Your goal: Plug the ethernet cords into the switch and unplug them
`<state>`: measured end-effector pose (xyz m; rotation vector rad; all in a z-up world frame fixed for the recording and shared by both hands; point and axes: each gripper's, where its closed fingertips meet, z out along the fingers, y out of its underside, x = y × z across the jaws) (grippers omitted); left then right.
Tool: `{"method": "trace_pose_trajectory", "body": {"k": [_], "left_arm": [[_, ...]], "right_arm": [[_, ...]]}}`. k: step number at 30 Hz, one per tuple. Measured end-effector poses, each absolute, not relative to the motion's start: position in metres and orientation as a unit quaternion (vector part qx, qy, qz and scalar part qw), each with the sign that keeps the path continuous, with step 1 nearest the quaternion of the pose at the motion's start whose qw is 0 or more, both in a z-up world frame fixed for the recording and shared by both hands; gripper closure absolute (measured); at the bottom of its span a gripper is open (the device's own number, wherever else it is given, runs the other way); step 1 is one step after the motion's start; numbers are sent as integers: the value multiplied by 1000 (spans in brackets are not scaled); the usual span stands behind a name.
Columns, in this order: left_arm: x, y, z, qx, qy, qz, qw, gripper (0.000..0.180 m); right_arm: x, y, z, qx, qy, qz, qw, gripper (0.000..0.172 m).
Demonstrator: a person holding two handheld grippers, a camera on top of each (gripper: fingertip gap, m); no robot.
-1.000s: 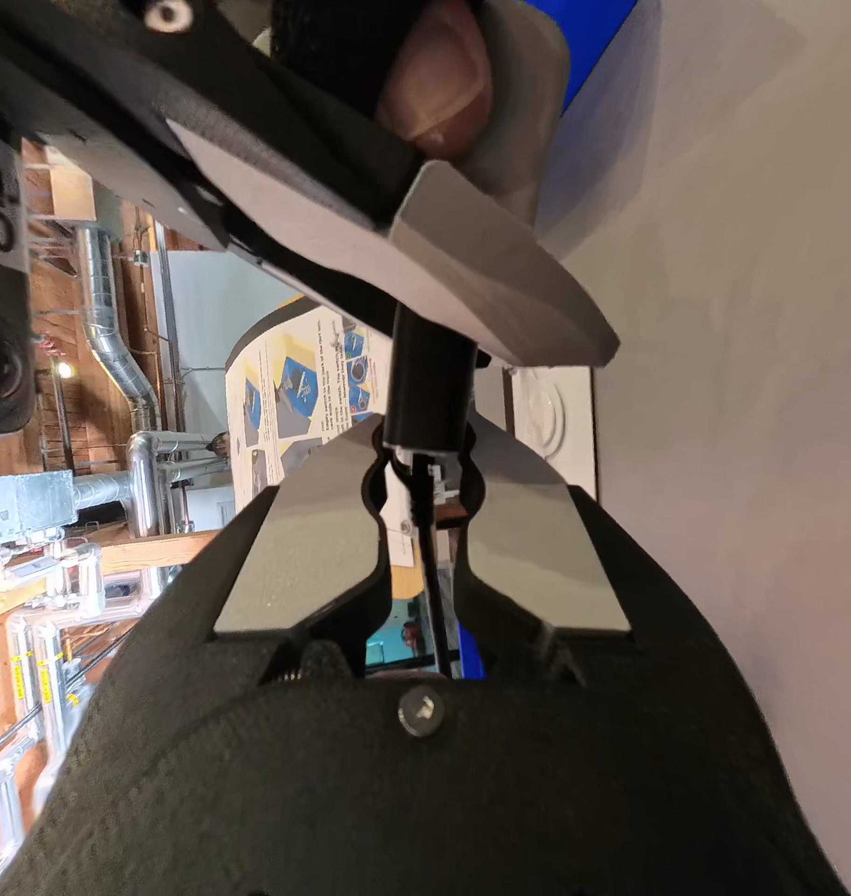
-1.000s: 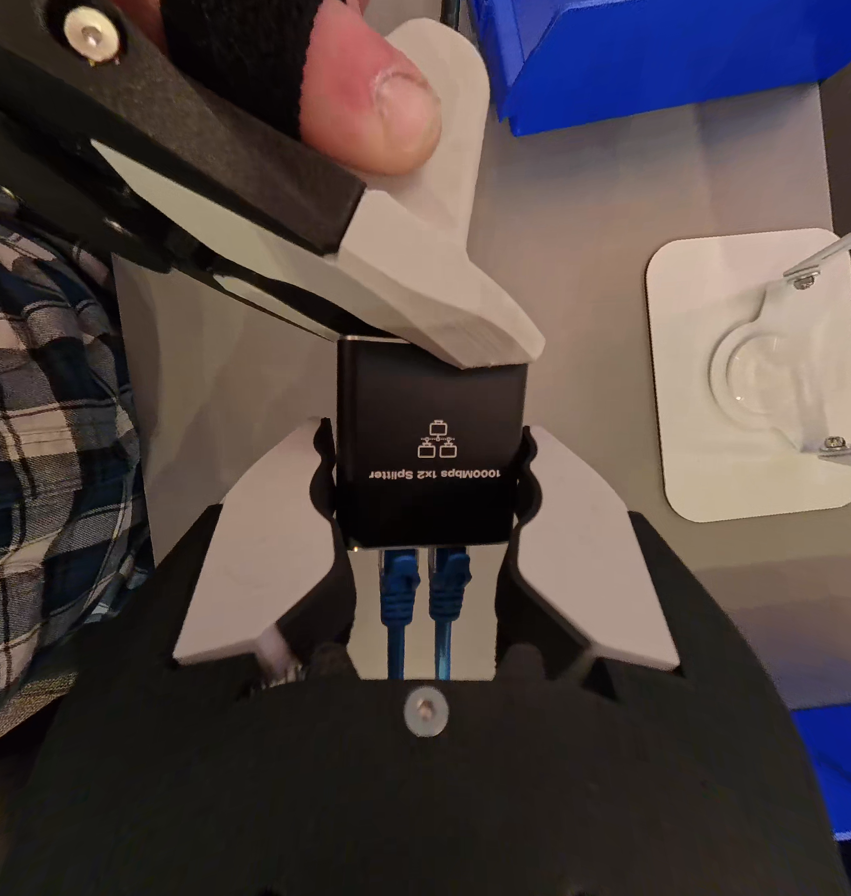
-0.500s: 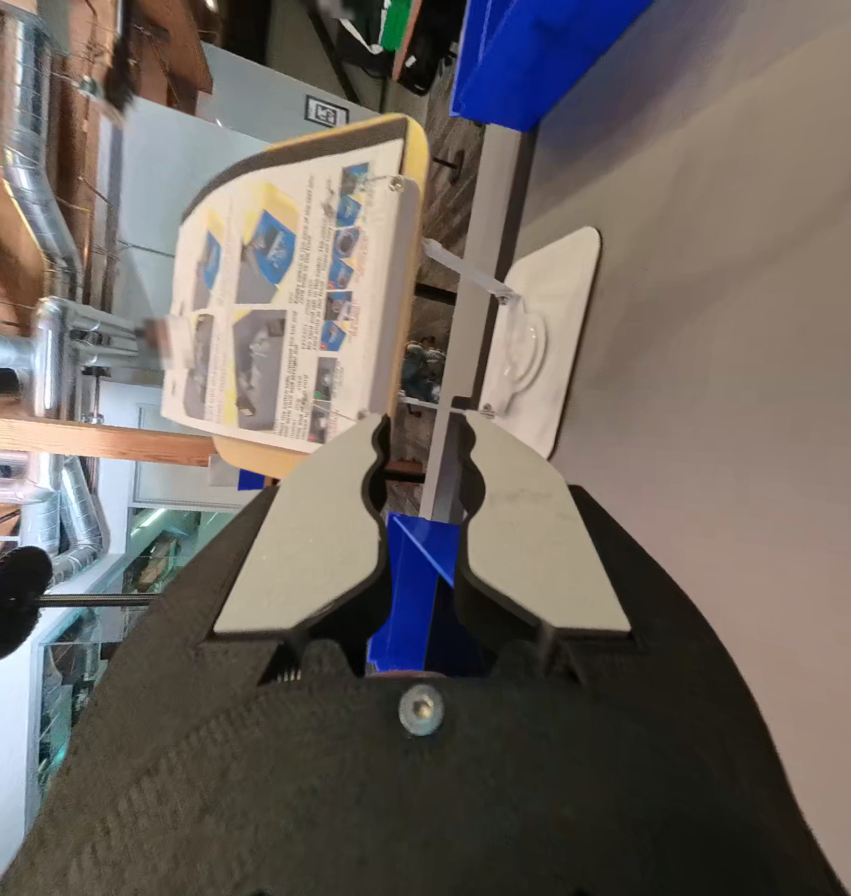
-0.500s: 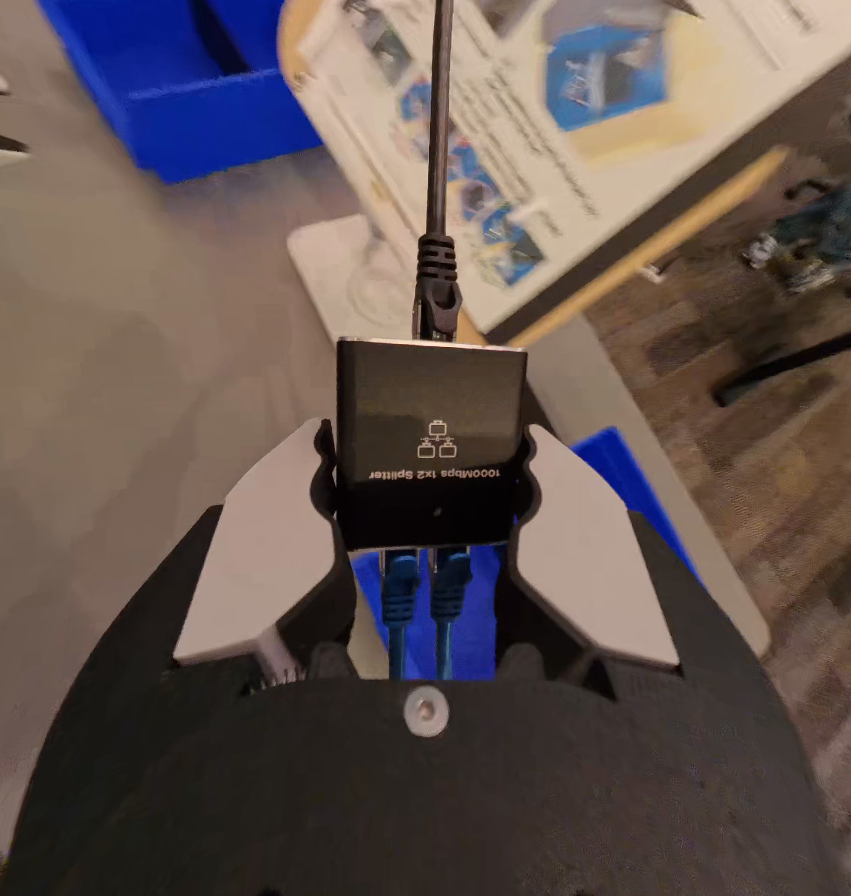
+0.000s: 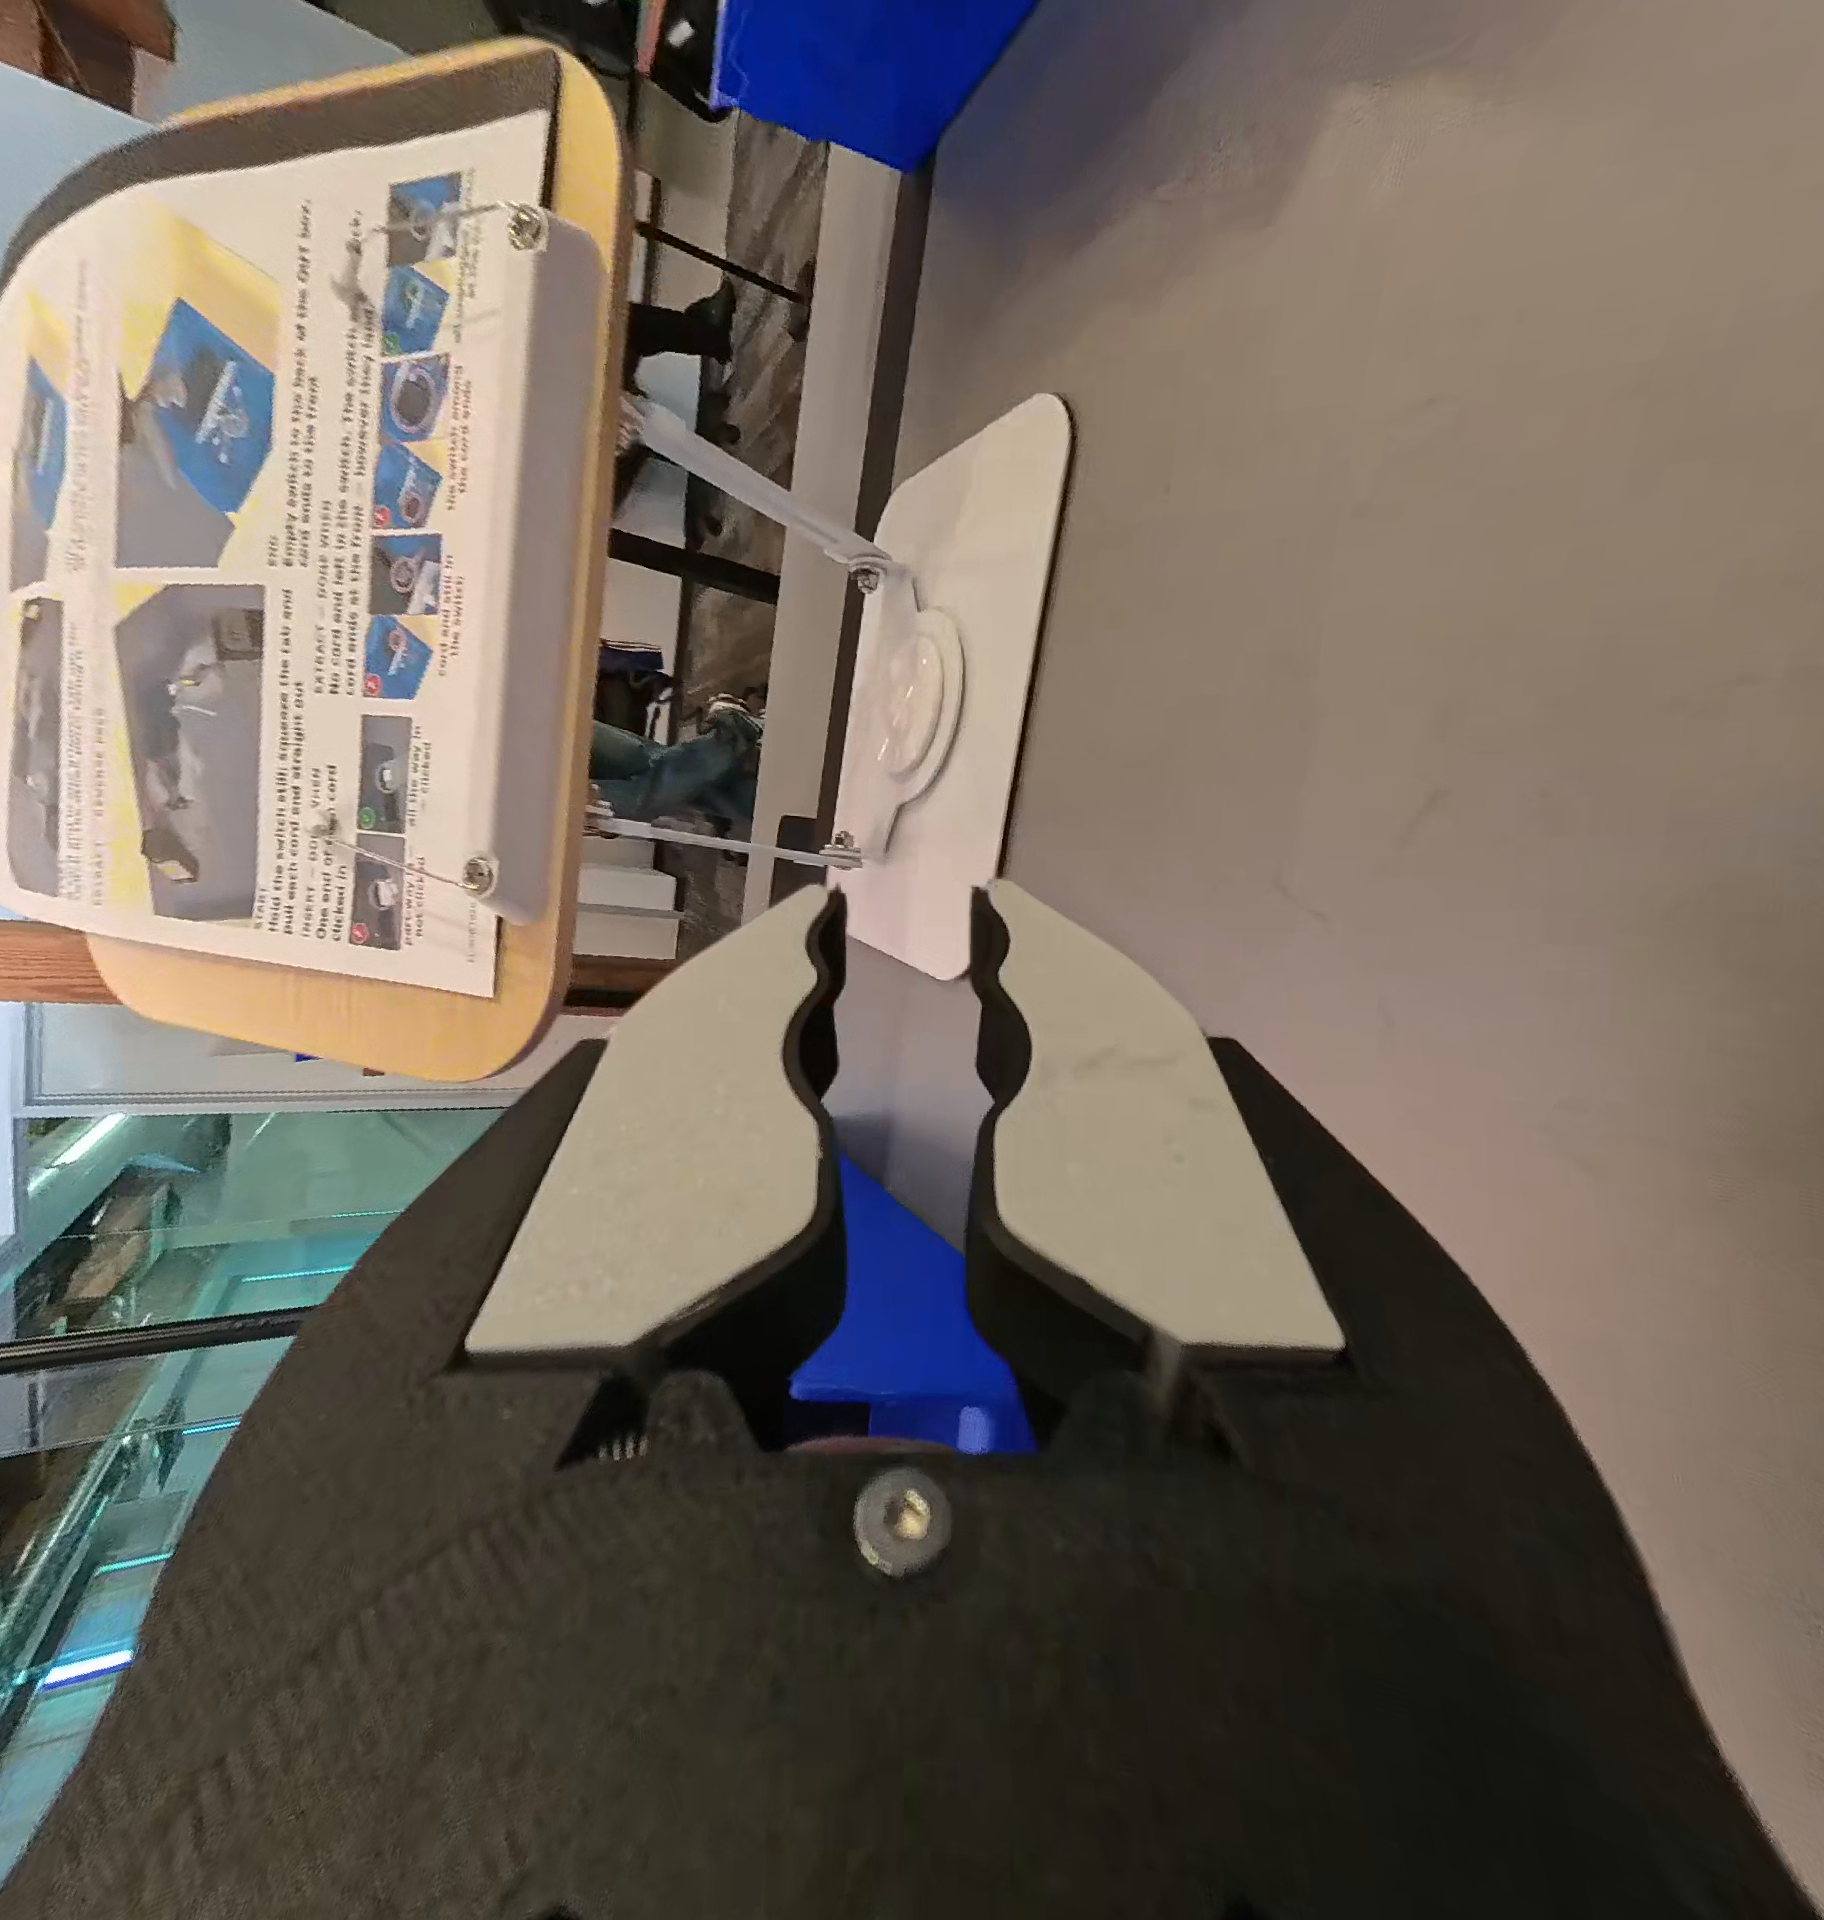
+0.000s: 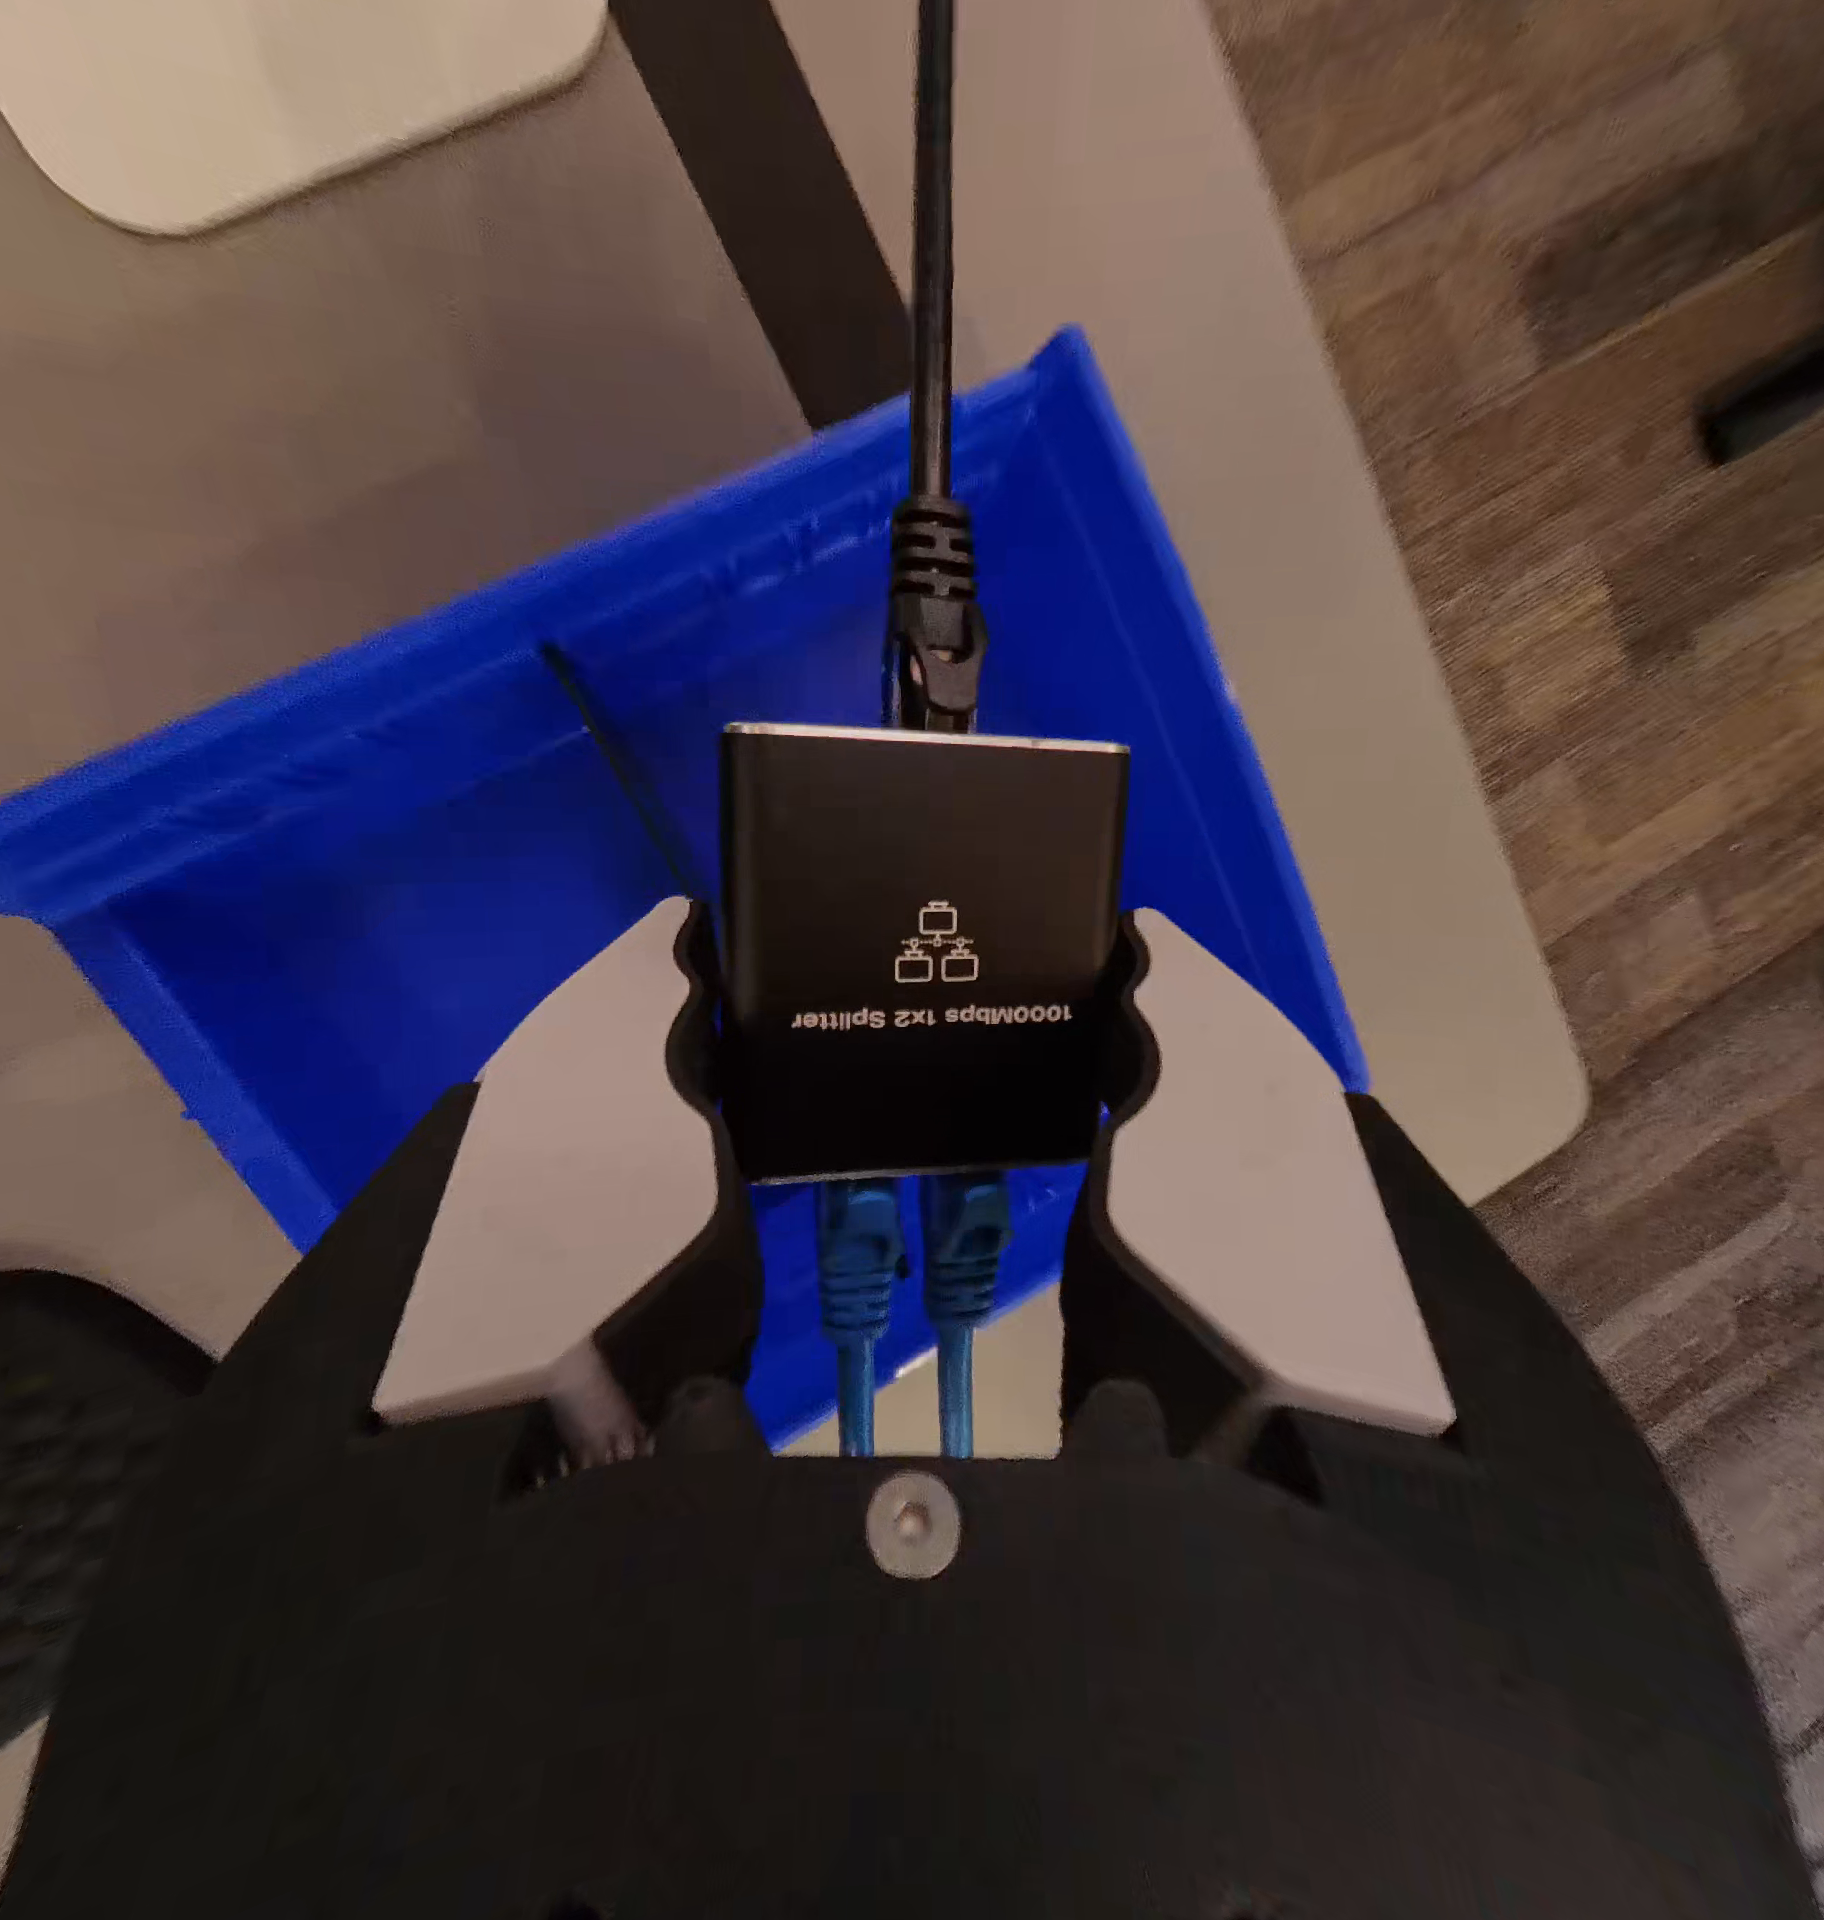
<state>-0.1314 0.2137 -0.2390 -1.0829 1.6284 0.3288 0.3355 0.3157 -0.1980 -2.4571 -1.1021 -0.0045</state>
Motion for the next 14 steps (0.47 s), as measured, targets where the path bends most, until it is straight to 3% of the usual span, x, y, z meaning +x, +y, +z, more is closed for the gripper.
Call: {"method": "trace_pose_trajectory", "body": {"k": [1, 7, 14], "left_arm": [[-132, 215, -242, -458, 690, 138, 544, 158], [-131, 219, -254, -461, 698, 135, 531, 158], [-129, 220, -265, -462, 707, 127, 521, 158]], "right_arm": [[337, 317, -211, -892, -404, 3, 202, 99], [347, 325, -271, -905, -414, -14, 100, 98], [362, 333, -297, -912, -409, -39, 24, 98]]}}
